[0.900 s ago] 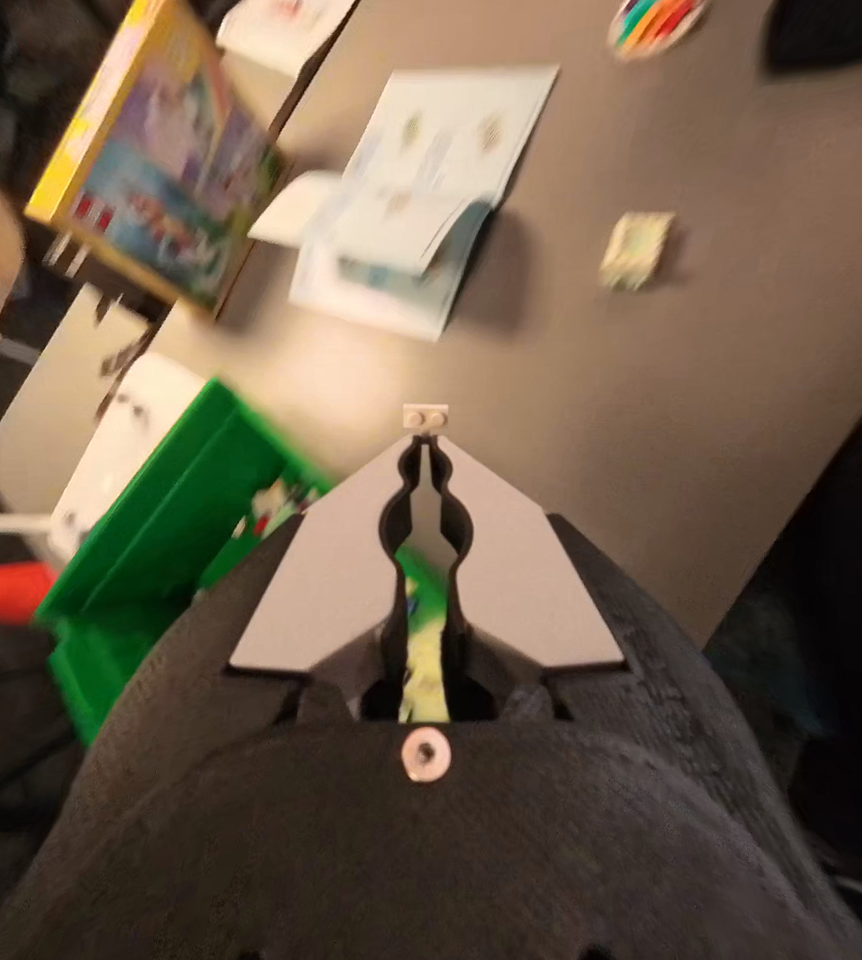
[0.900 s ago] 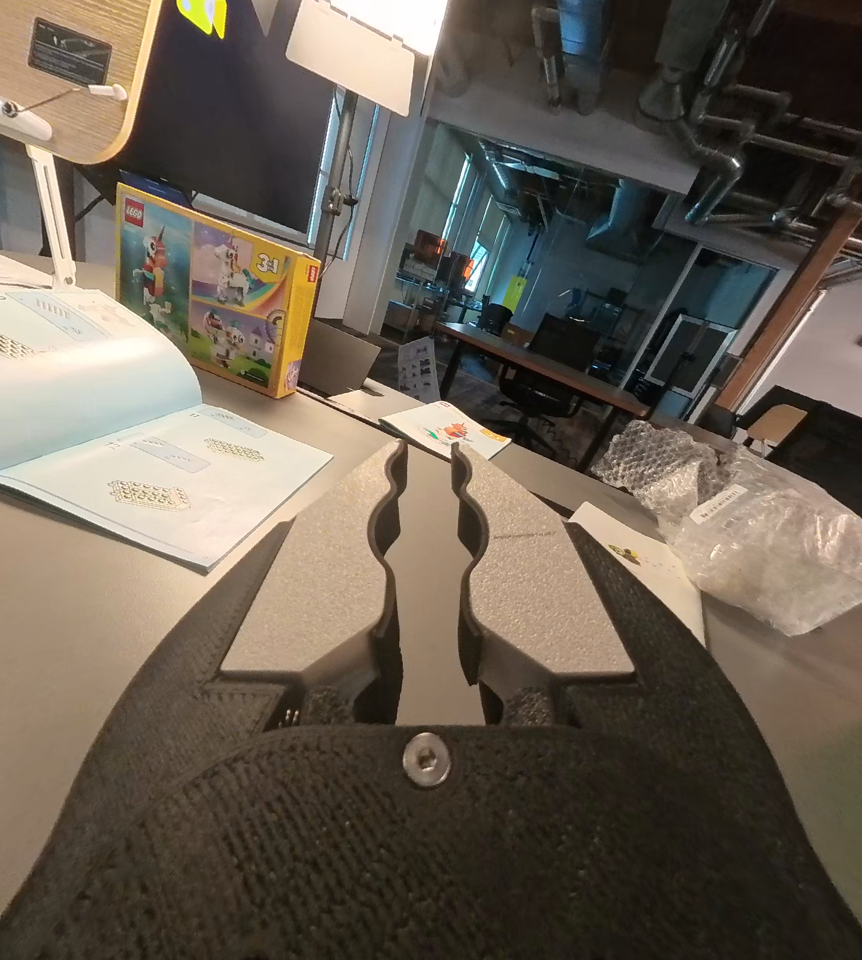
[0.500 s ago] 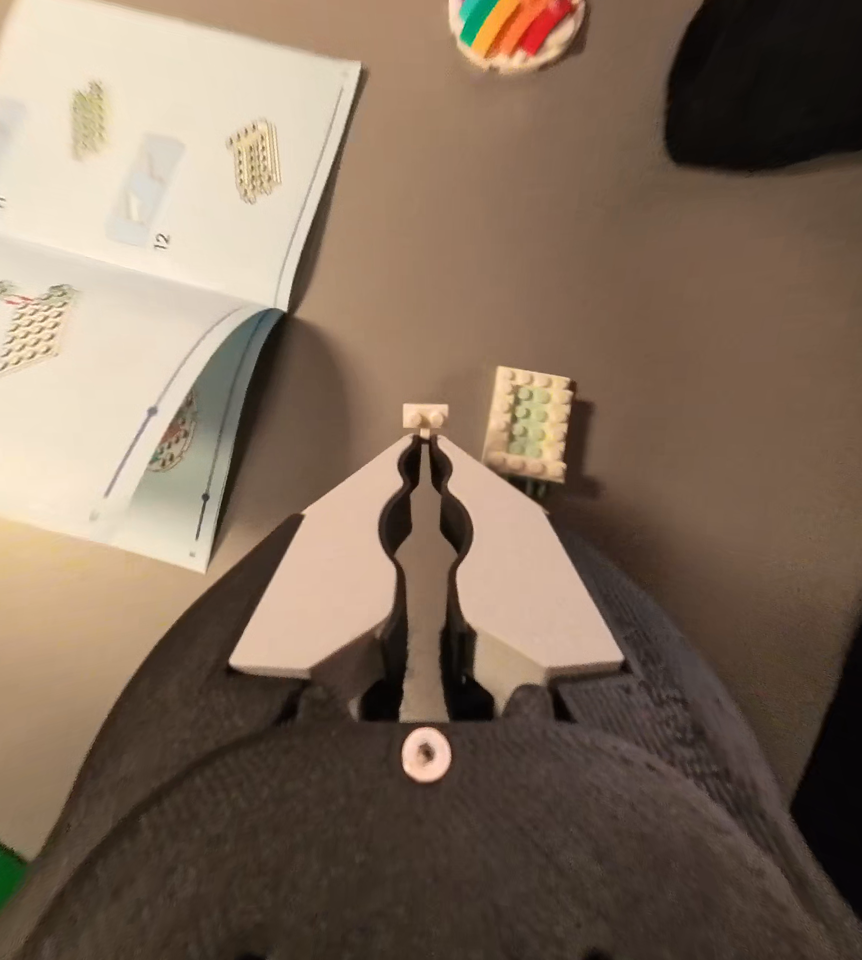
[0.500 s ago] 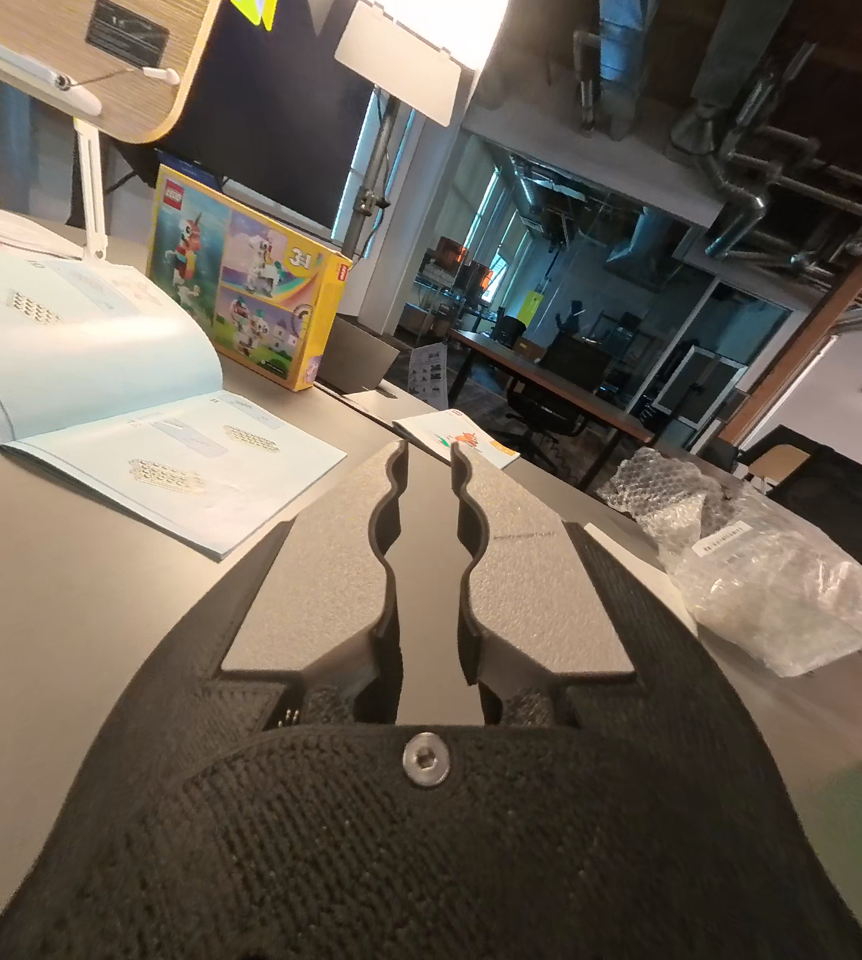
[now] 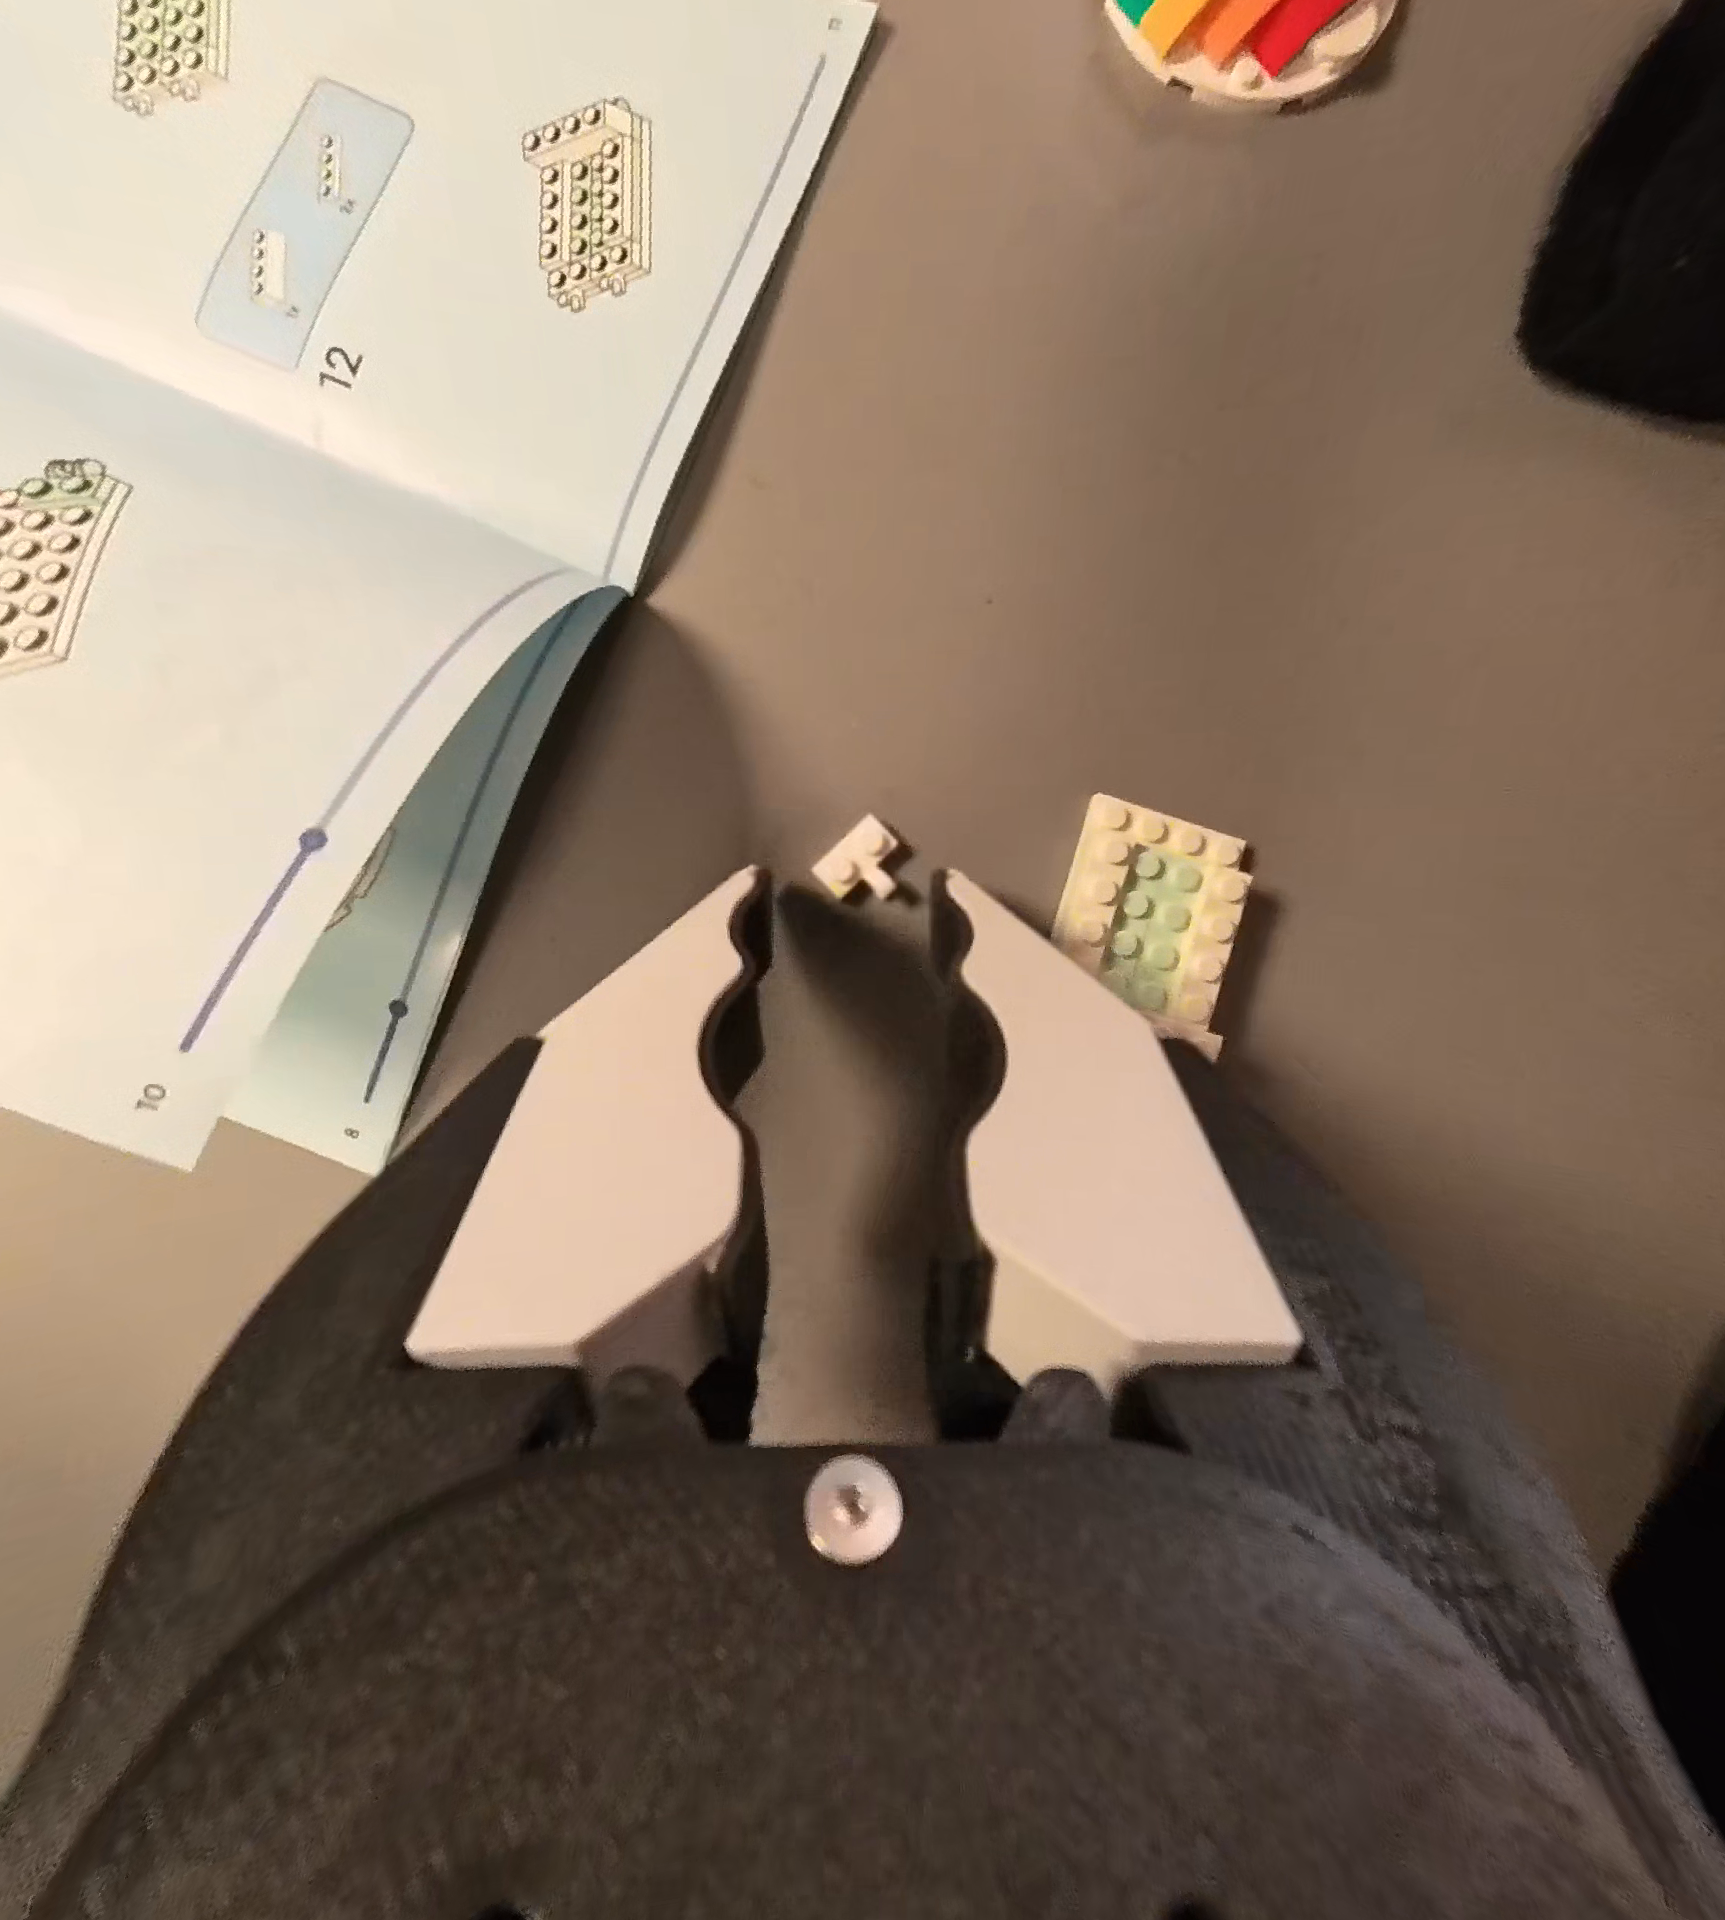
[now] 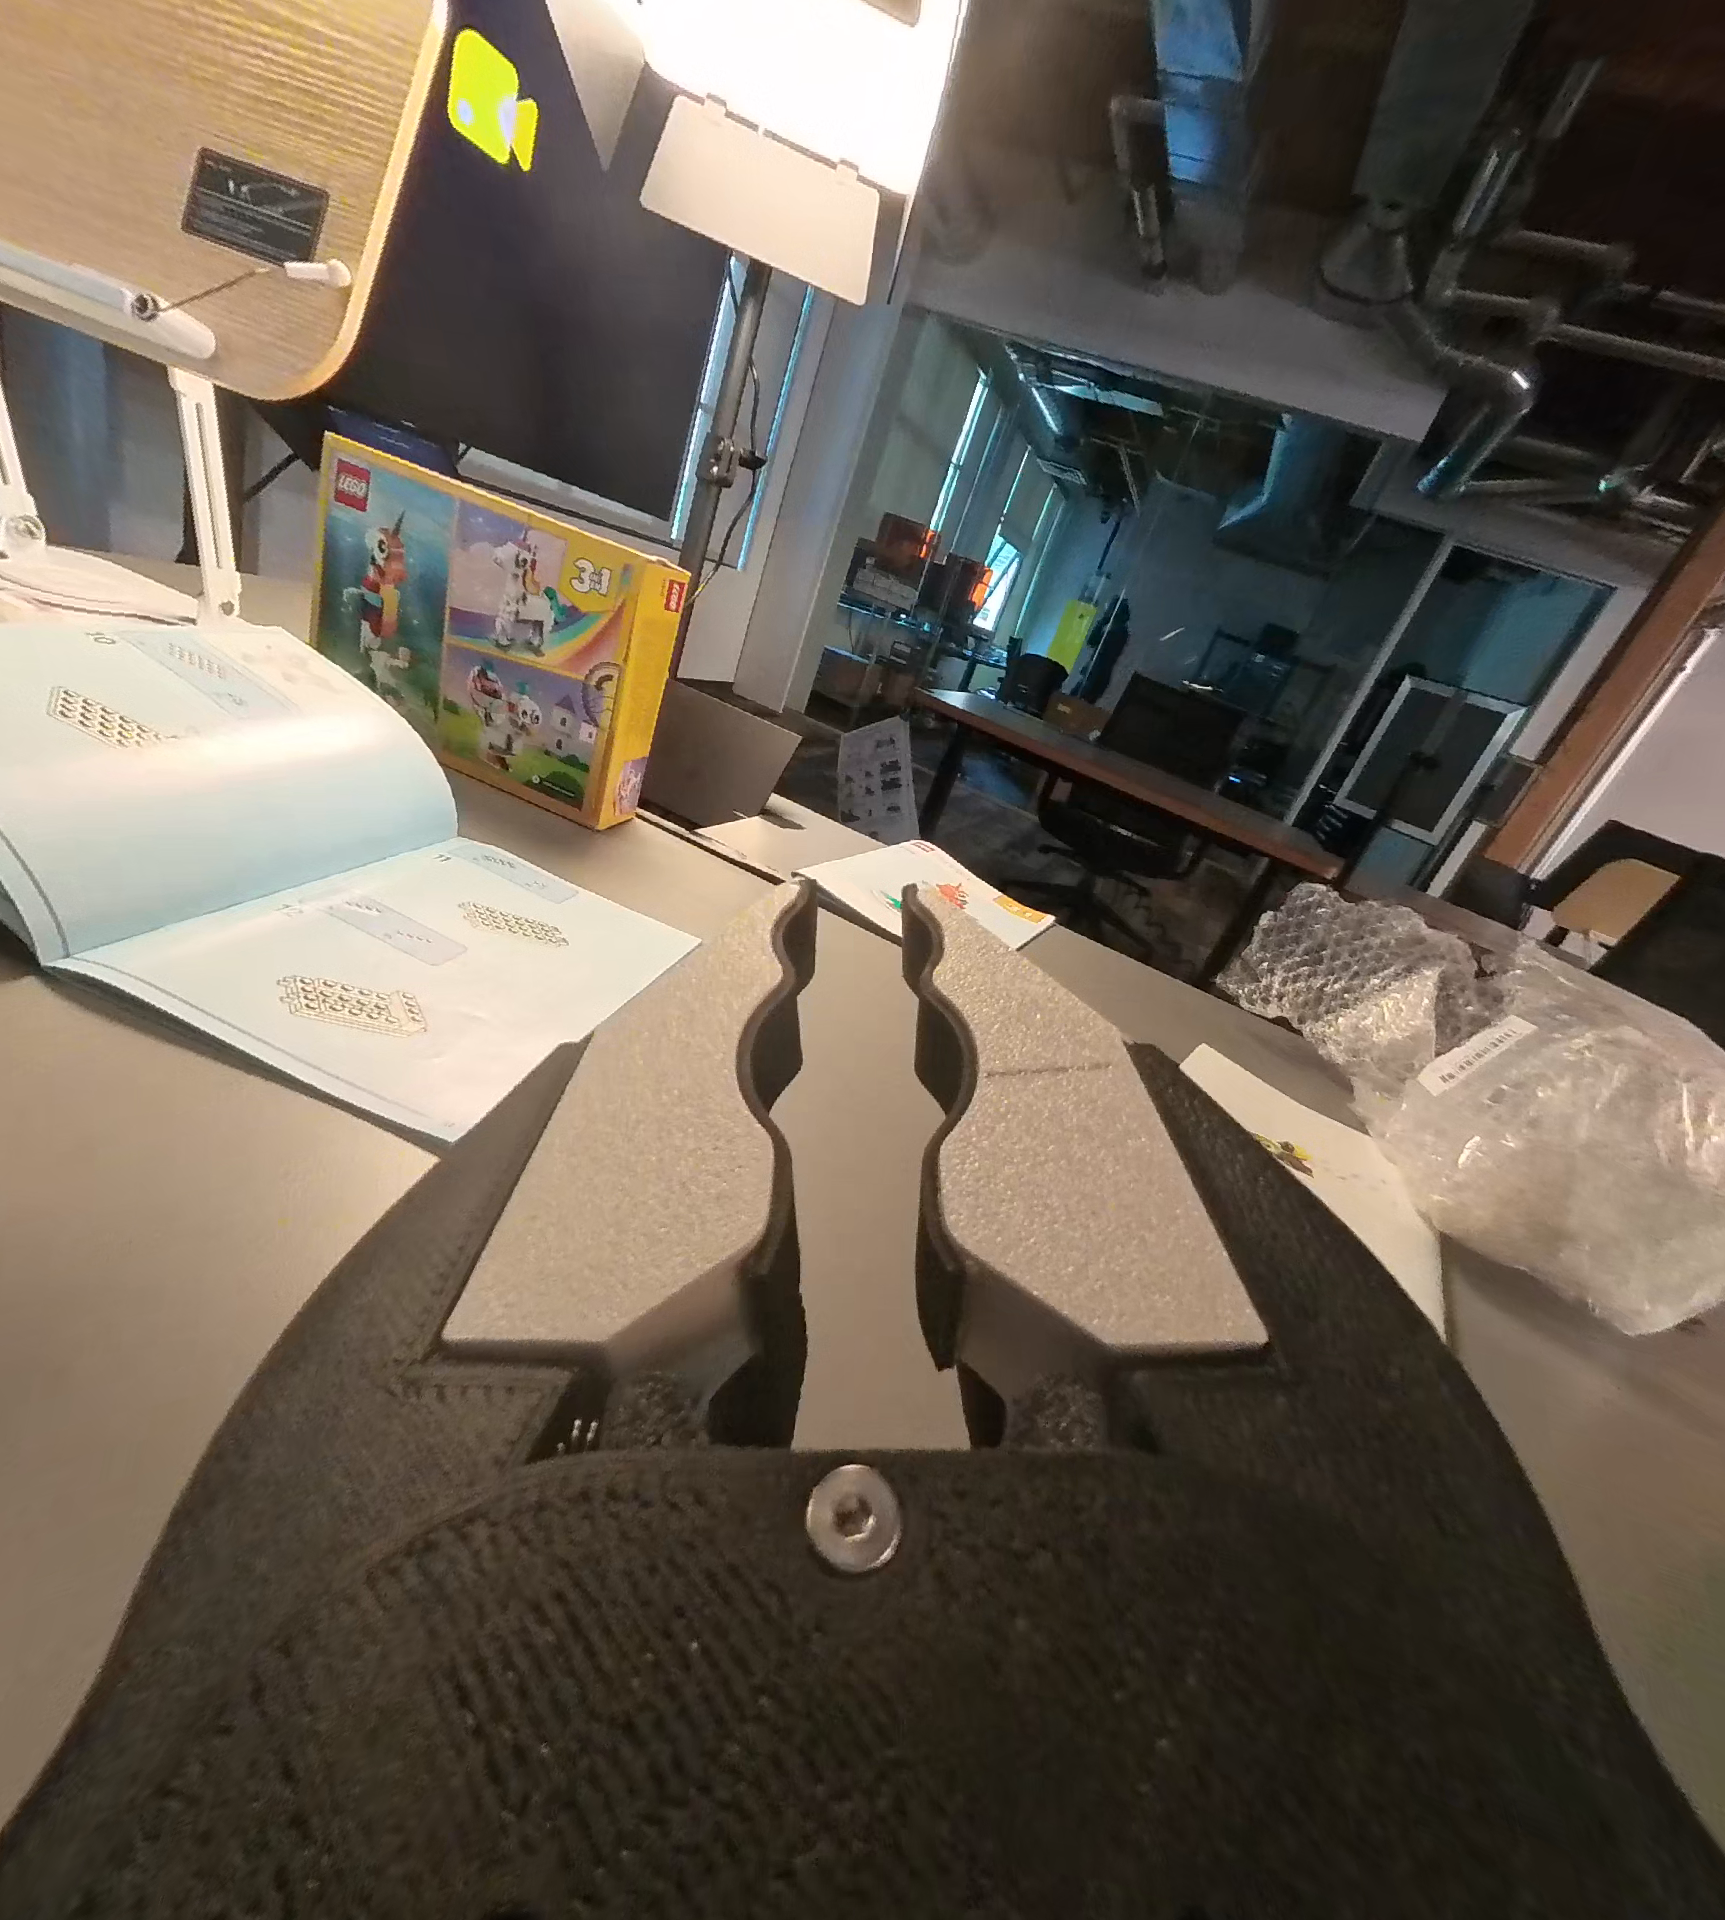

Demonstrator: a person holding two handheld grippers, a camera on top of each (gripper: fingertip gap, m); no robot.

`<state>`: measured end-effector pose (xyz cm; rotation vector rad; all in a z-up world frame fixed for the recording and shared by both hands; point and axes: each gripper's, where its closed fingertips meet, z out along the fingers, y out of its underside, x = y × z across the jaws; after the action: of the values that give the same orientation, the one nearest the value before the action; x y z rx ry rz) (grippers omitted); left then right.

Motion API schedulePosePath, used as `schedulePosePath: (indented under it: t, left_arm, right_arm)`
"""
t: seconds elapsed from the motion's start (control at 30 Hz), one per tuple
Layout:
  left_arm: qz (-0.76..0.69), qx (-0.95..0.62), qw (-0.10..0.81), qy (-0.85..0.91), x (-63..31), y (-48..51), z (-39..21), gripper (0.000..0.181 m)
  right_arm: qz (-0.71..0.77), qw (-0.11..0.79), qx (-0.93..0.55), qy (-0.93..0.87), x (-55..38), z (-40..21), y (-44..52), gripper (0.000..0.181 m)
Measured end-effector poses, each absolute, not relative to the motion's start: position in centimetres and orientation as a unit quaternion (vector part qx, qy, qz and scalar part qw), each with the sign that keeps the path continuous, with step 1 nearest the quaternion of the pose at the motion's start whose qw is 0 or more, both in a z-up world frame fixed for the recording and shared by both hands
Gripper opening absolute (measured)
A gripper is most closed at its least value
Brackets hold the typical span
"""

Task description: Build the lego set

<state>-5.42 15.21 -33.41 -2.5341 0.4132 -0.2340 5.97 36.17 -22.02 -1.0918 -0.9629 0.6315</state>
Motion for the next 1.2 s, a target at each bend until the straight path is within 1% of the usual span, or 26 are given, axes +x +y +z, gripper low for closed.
schedulePosePath:
  t: [0.1, 0.3, 0.5, 0.73, 0.9, 1.03, 1.2]
  left_arm:
    - [-0.087, -0.938, 0.305, 0.139, -5.5, 15.0, -32.4, 0.032]
    - [-0.112, -0.880, 0.439, 0.143, -4.1, 10.6, -25.0, 0.034]
    - [-0.059, -0.861, 0.497, 0.092, -8.2, 4.4, -20.5, 0.034]
    - [0.063, -0.863, 0.499, -0.056, -19.0, -3.1, -19.9, 0.034]
    - [0.141, -0.851, 0.480, -0.160, -25.5, -8.9, -20.6, 0.034]
    - [0.178, -0.836, 0.471, -0.219, -28.5, -13.0, -21.0, 0.034]
    - [0.164, -0.823, 0.481, -0.252, -29.5, -15.0, -21.6, 0.034]
  right_arm:
    - [0.278, 0.703, -0.491, -0.433, 6.0, -22.1, 36.2, 0.014]
    - [0.259, 0.715, -0.494, -0.421, 6.6, -21.9, 36.7, 0.014]
    - [0.222, 0.724, -0.501, -0.419, 6.7, -22.1, 37.2, 0.014]
    - [0.204, 0.726, -0.520, -0.401, 7.2, -22.3, 38.1, 0.014]
    - [0.197, 0.725, -0.533, -0.388, 7.6, -22.4, 38.8, 0.014]
    - [0.187, 0.722, -0.540, -0.391, 7.6, -22.7, 39.0, 0.014]
    - [0.182, 0.717, -0.544, -0.395, 7.4, -23.0, 39.2, 0.014]
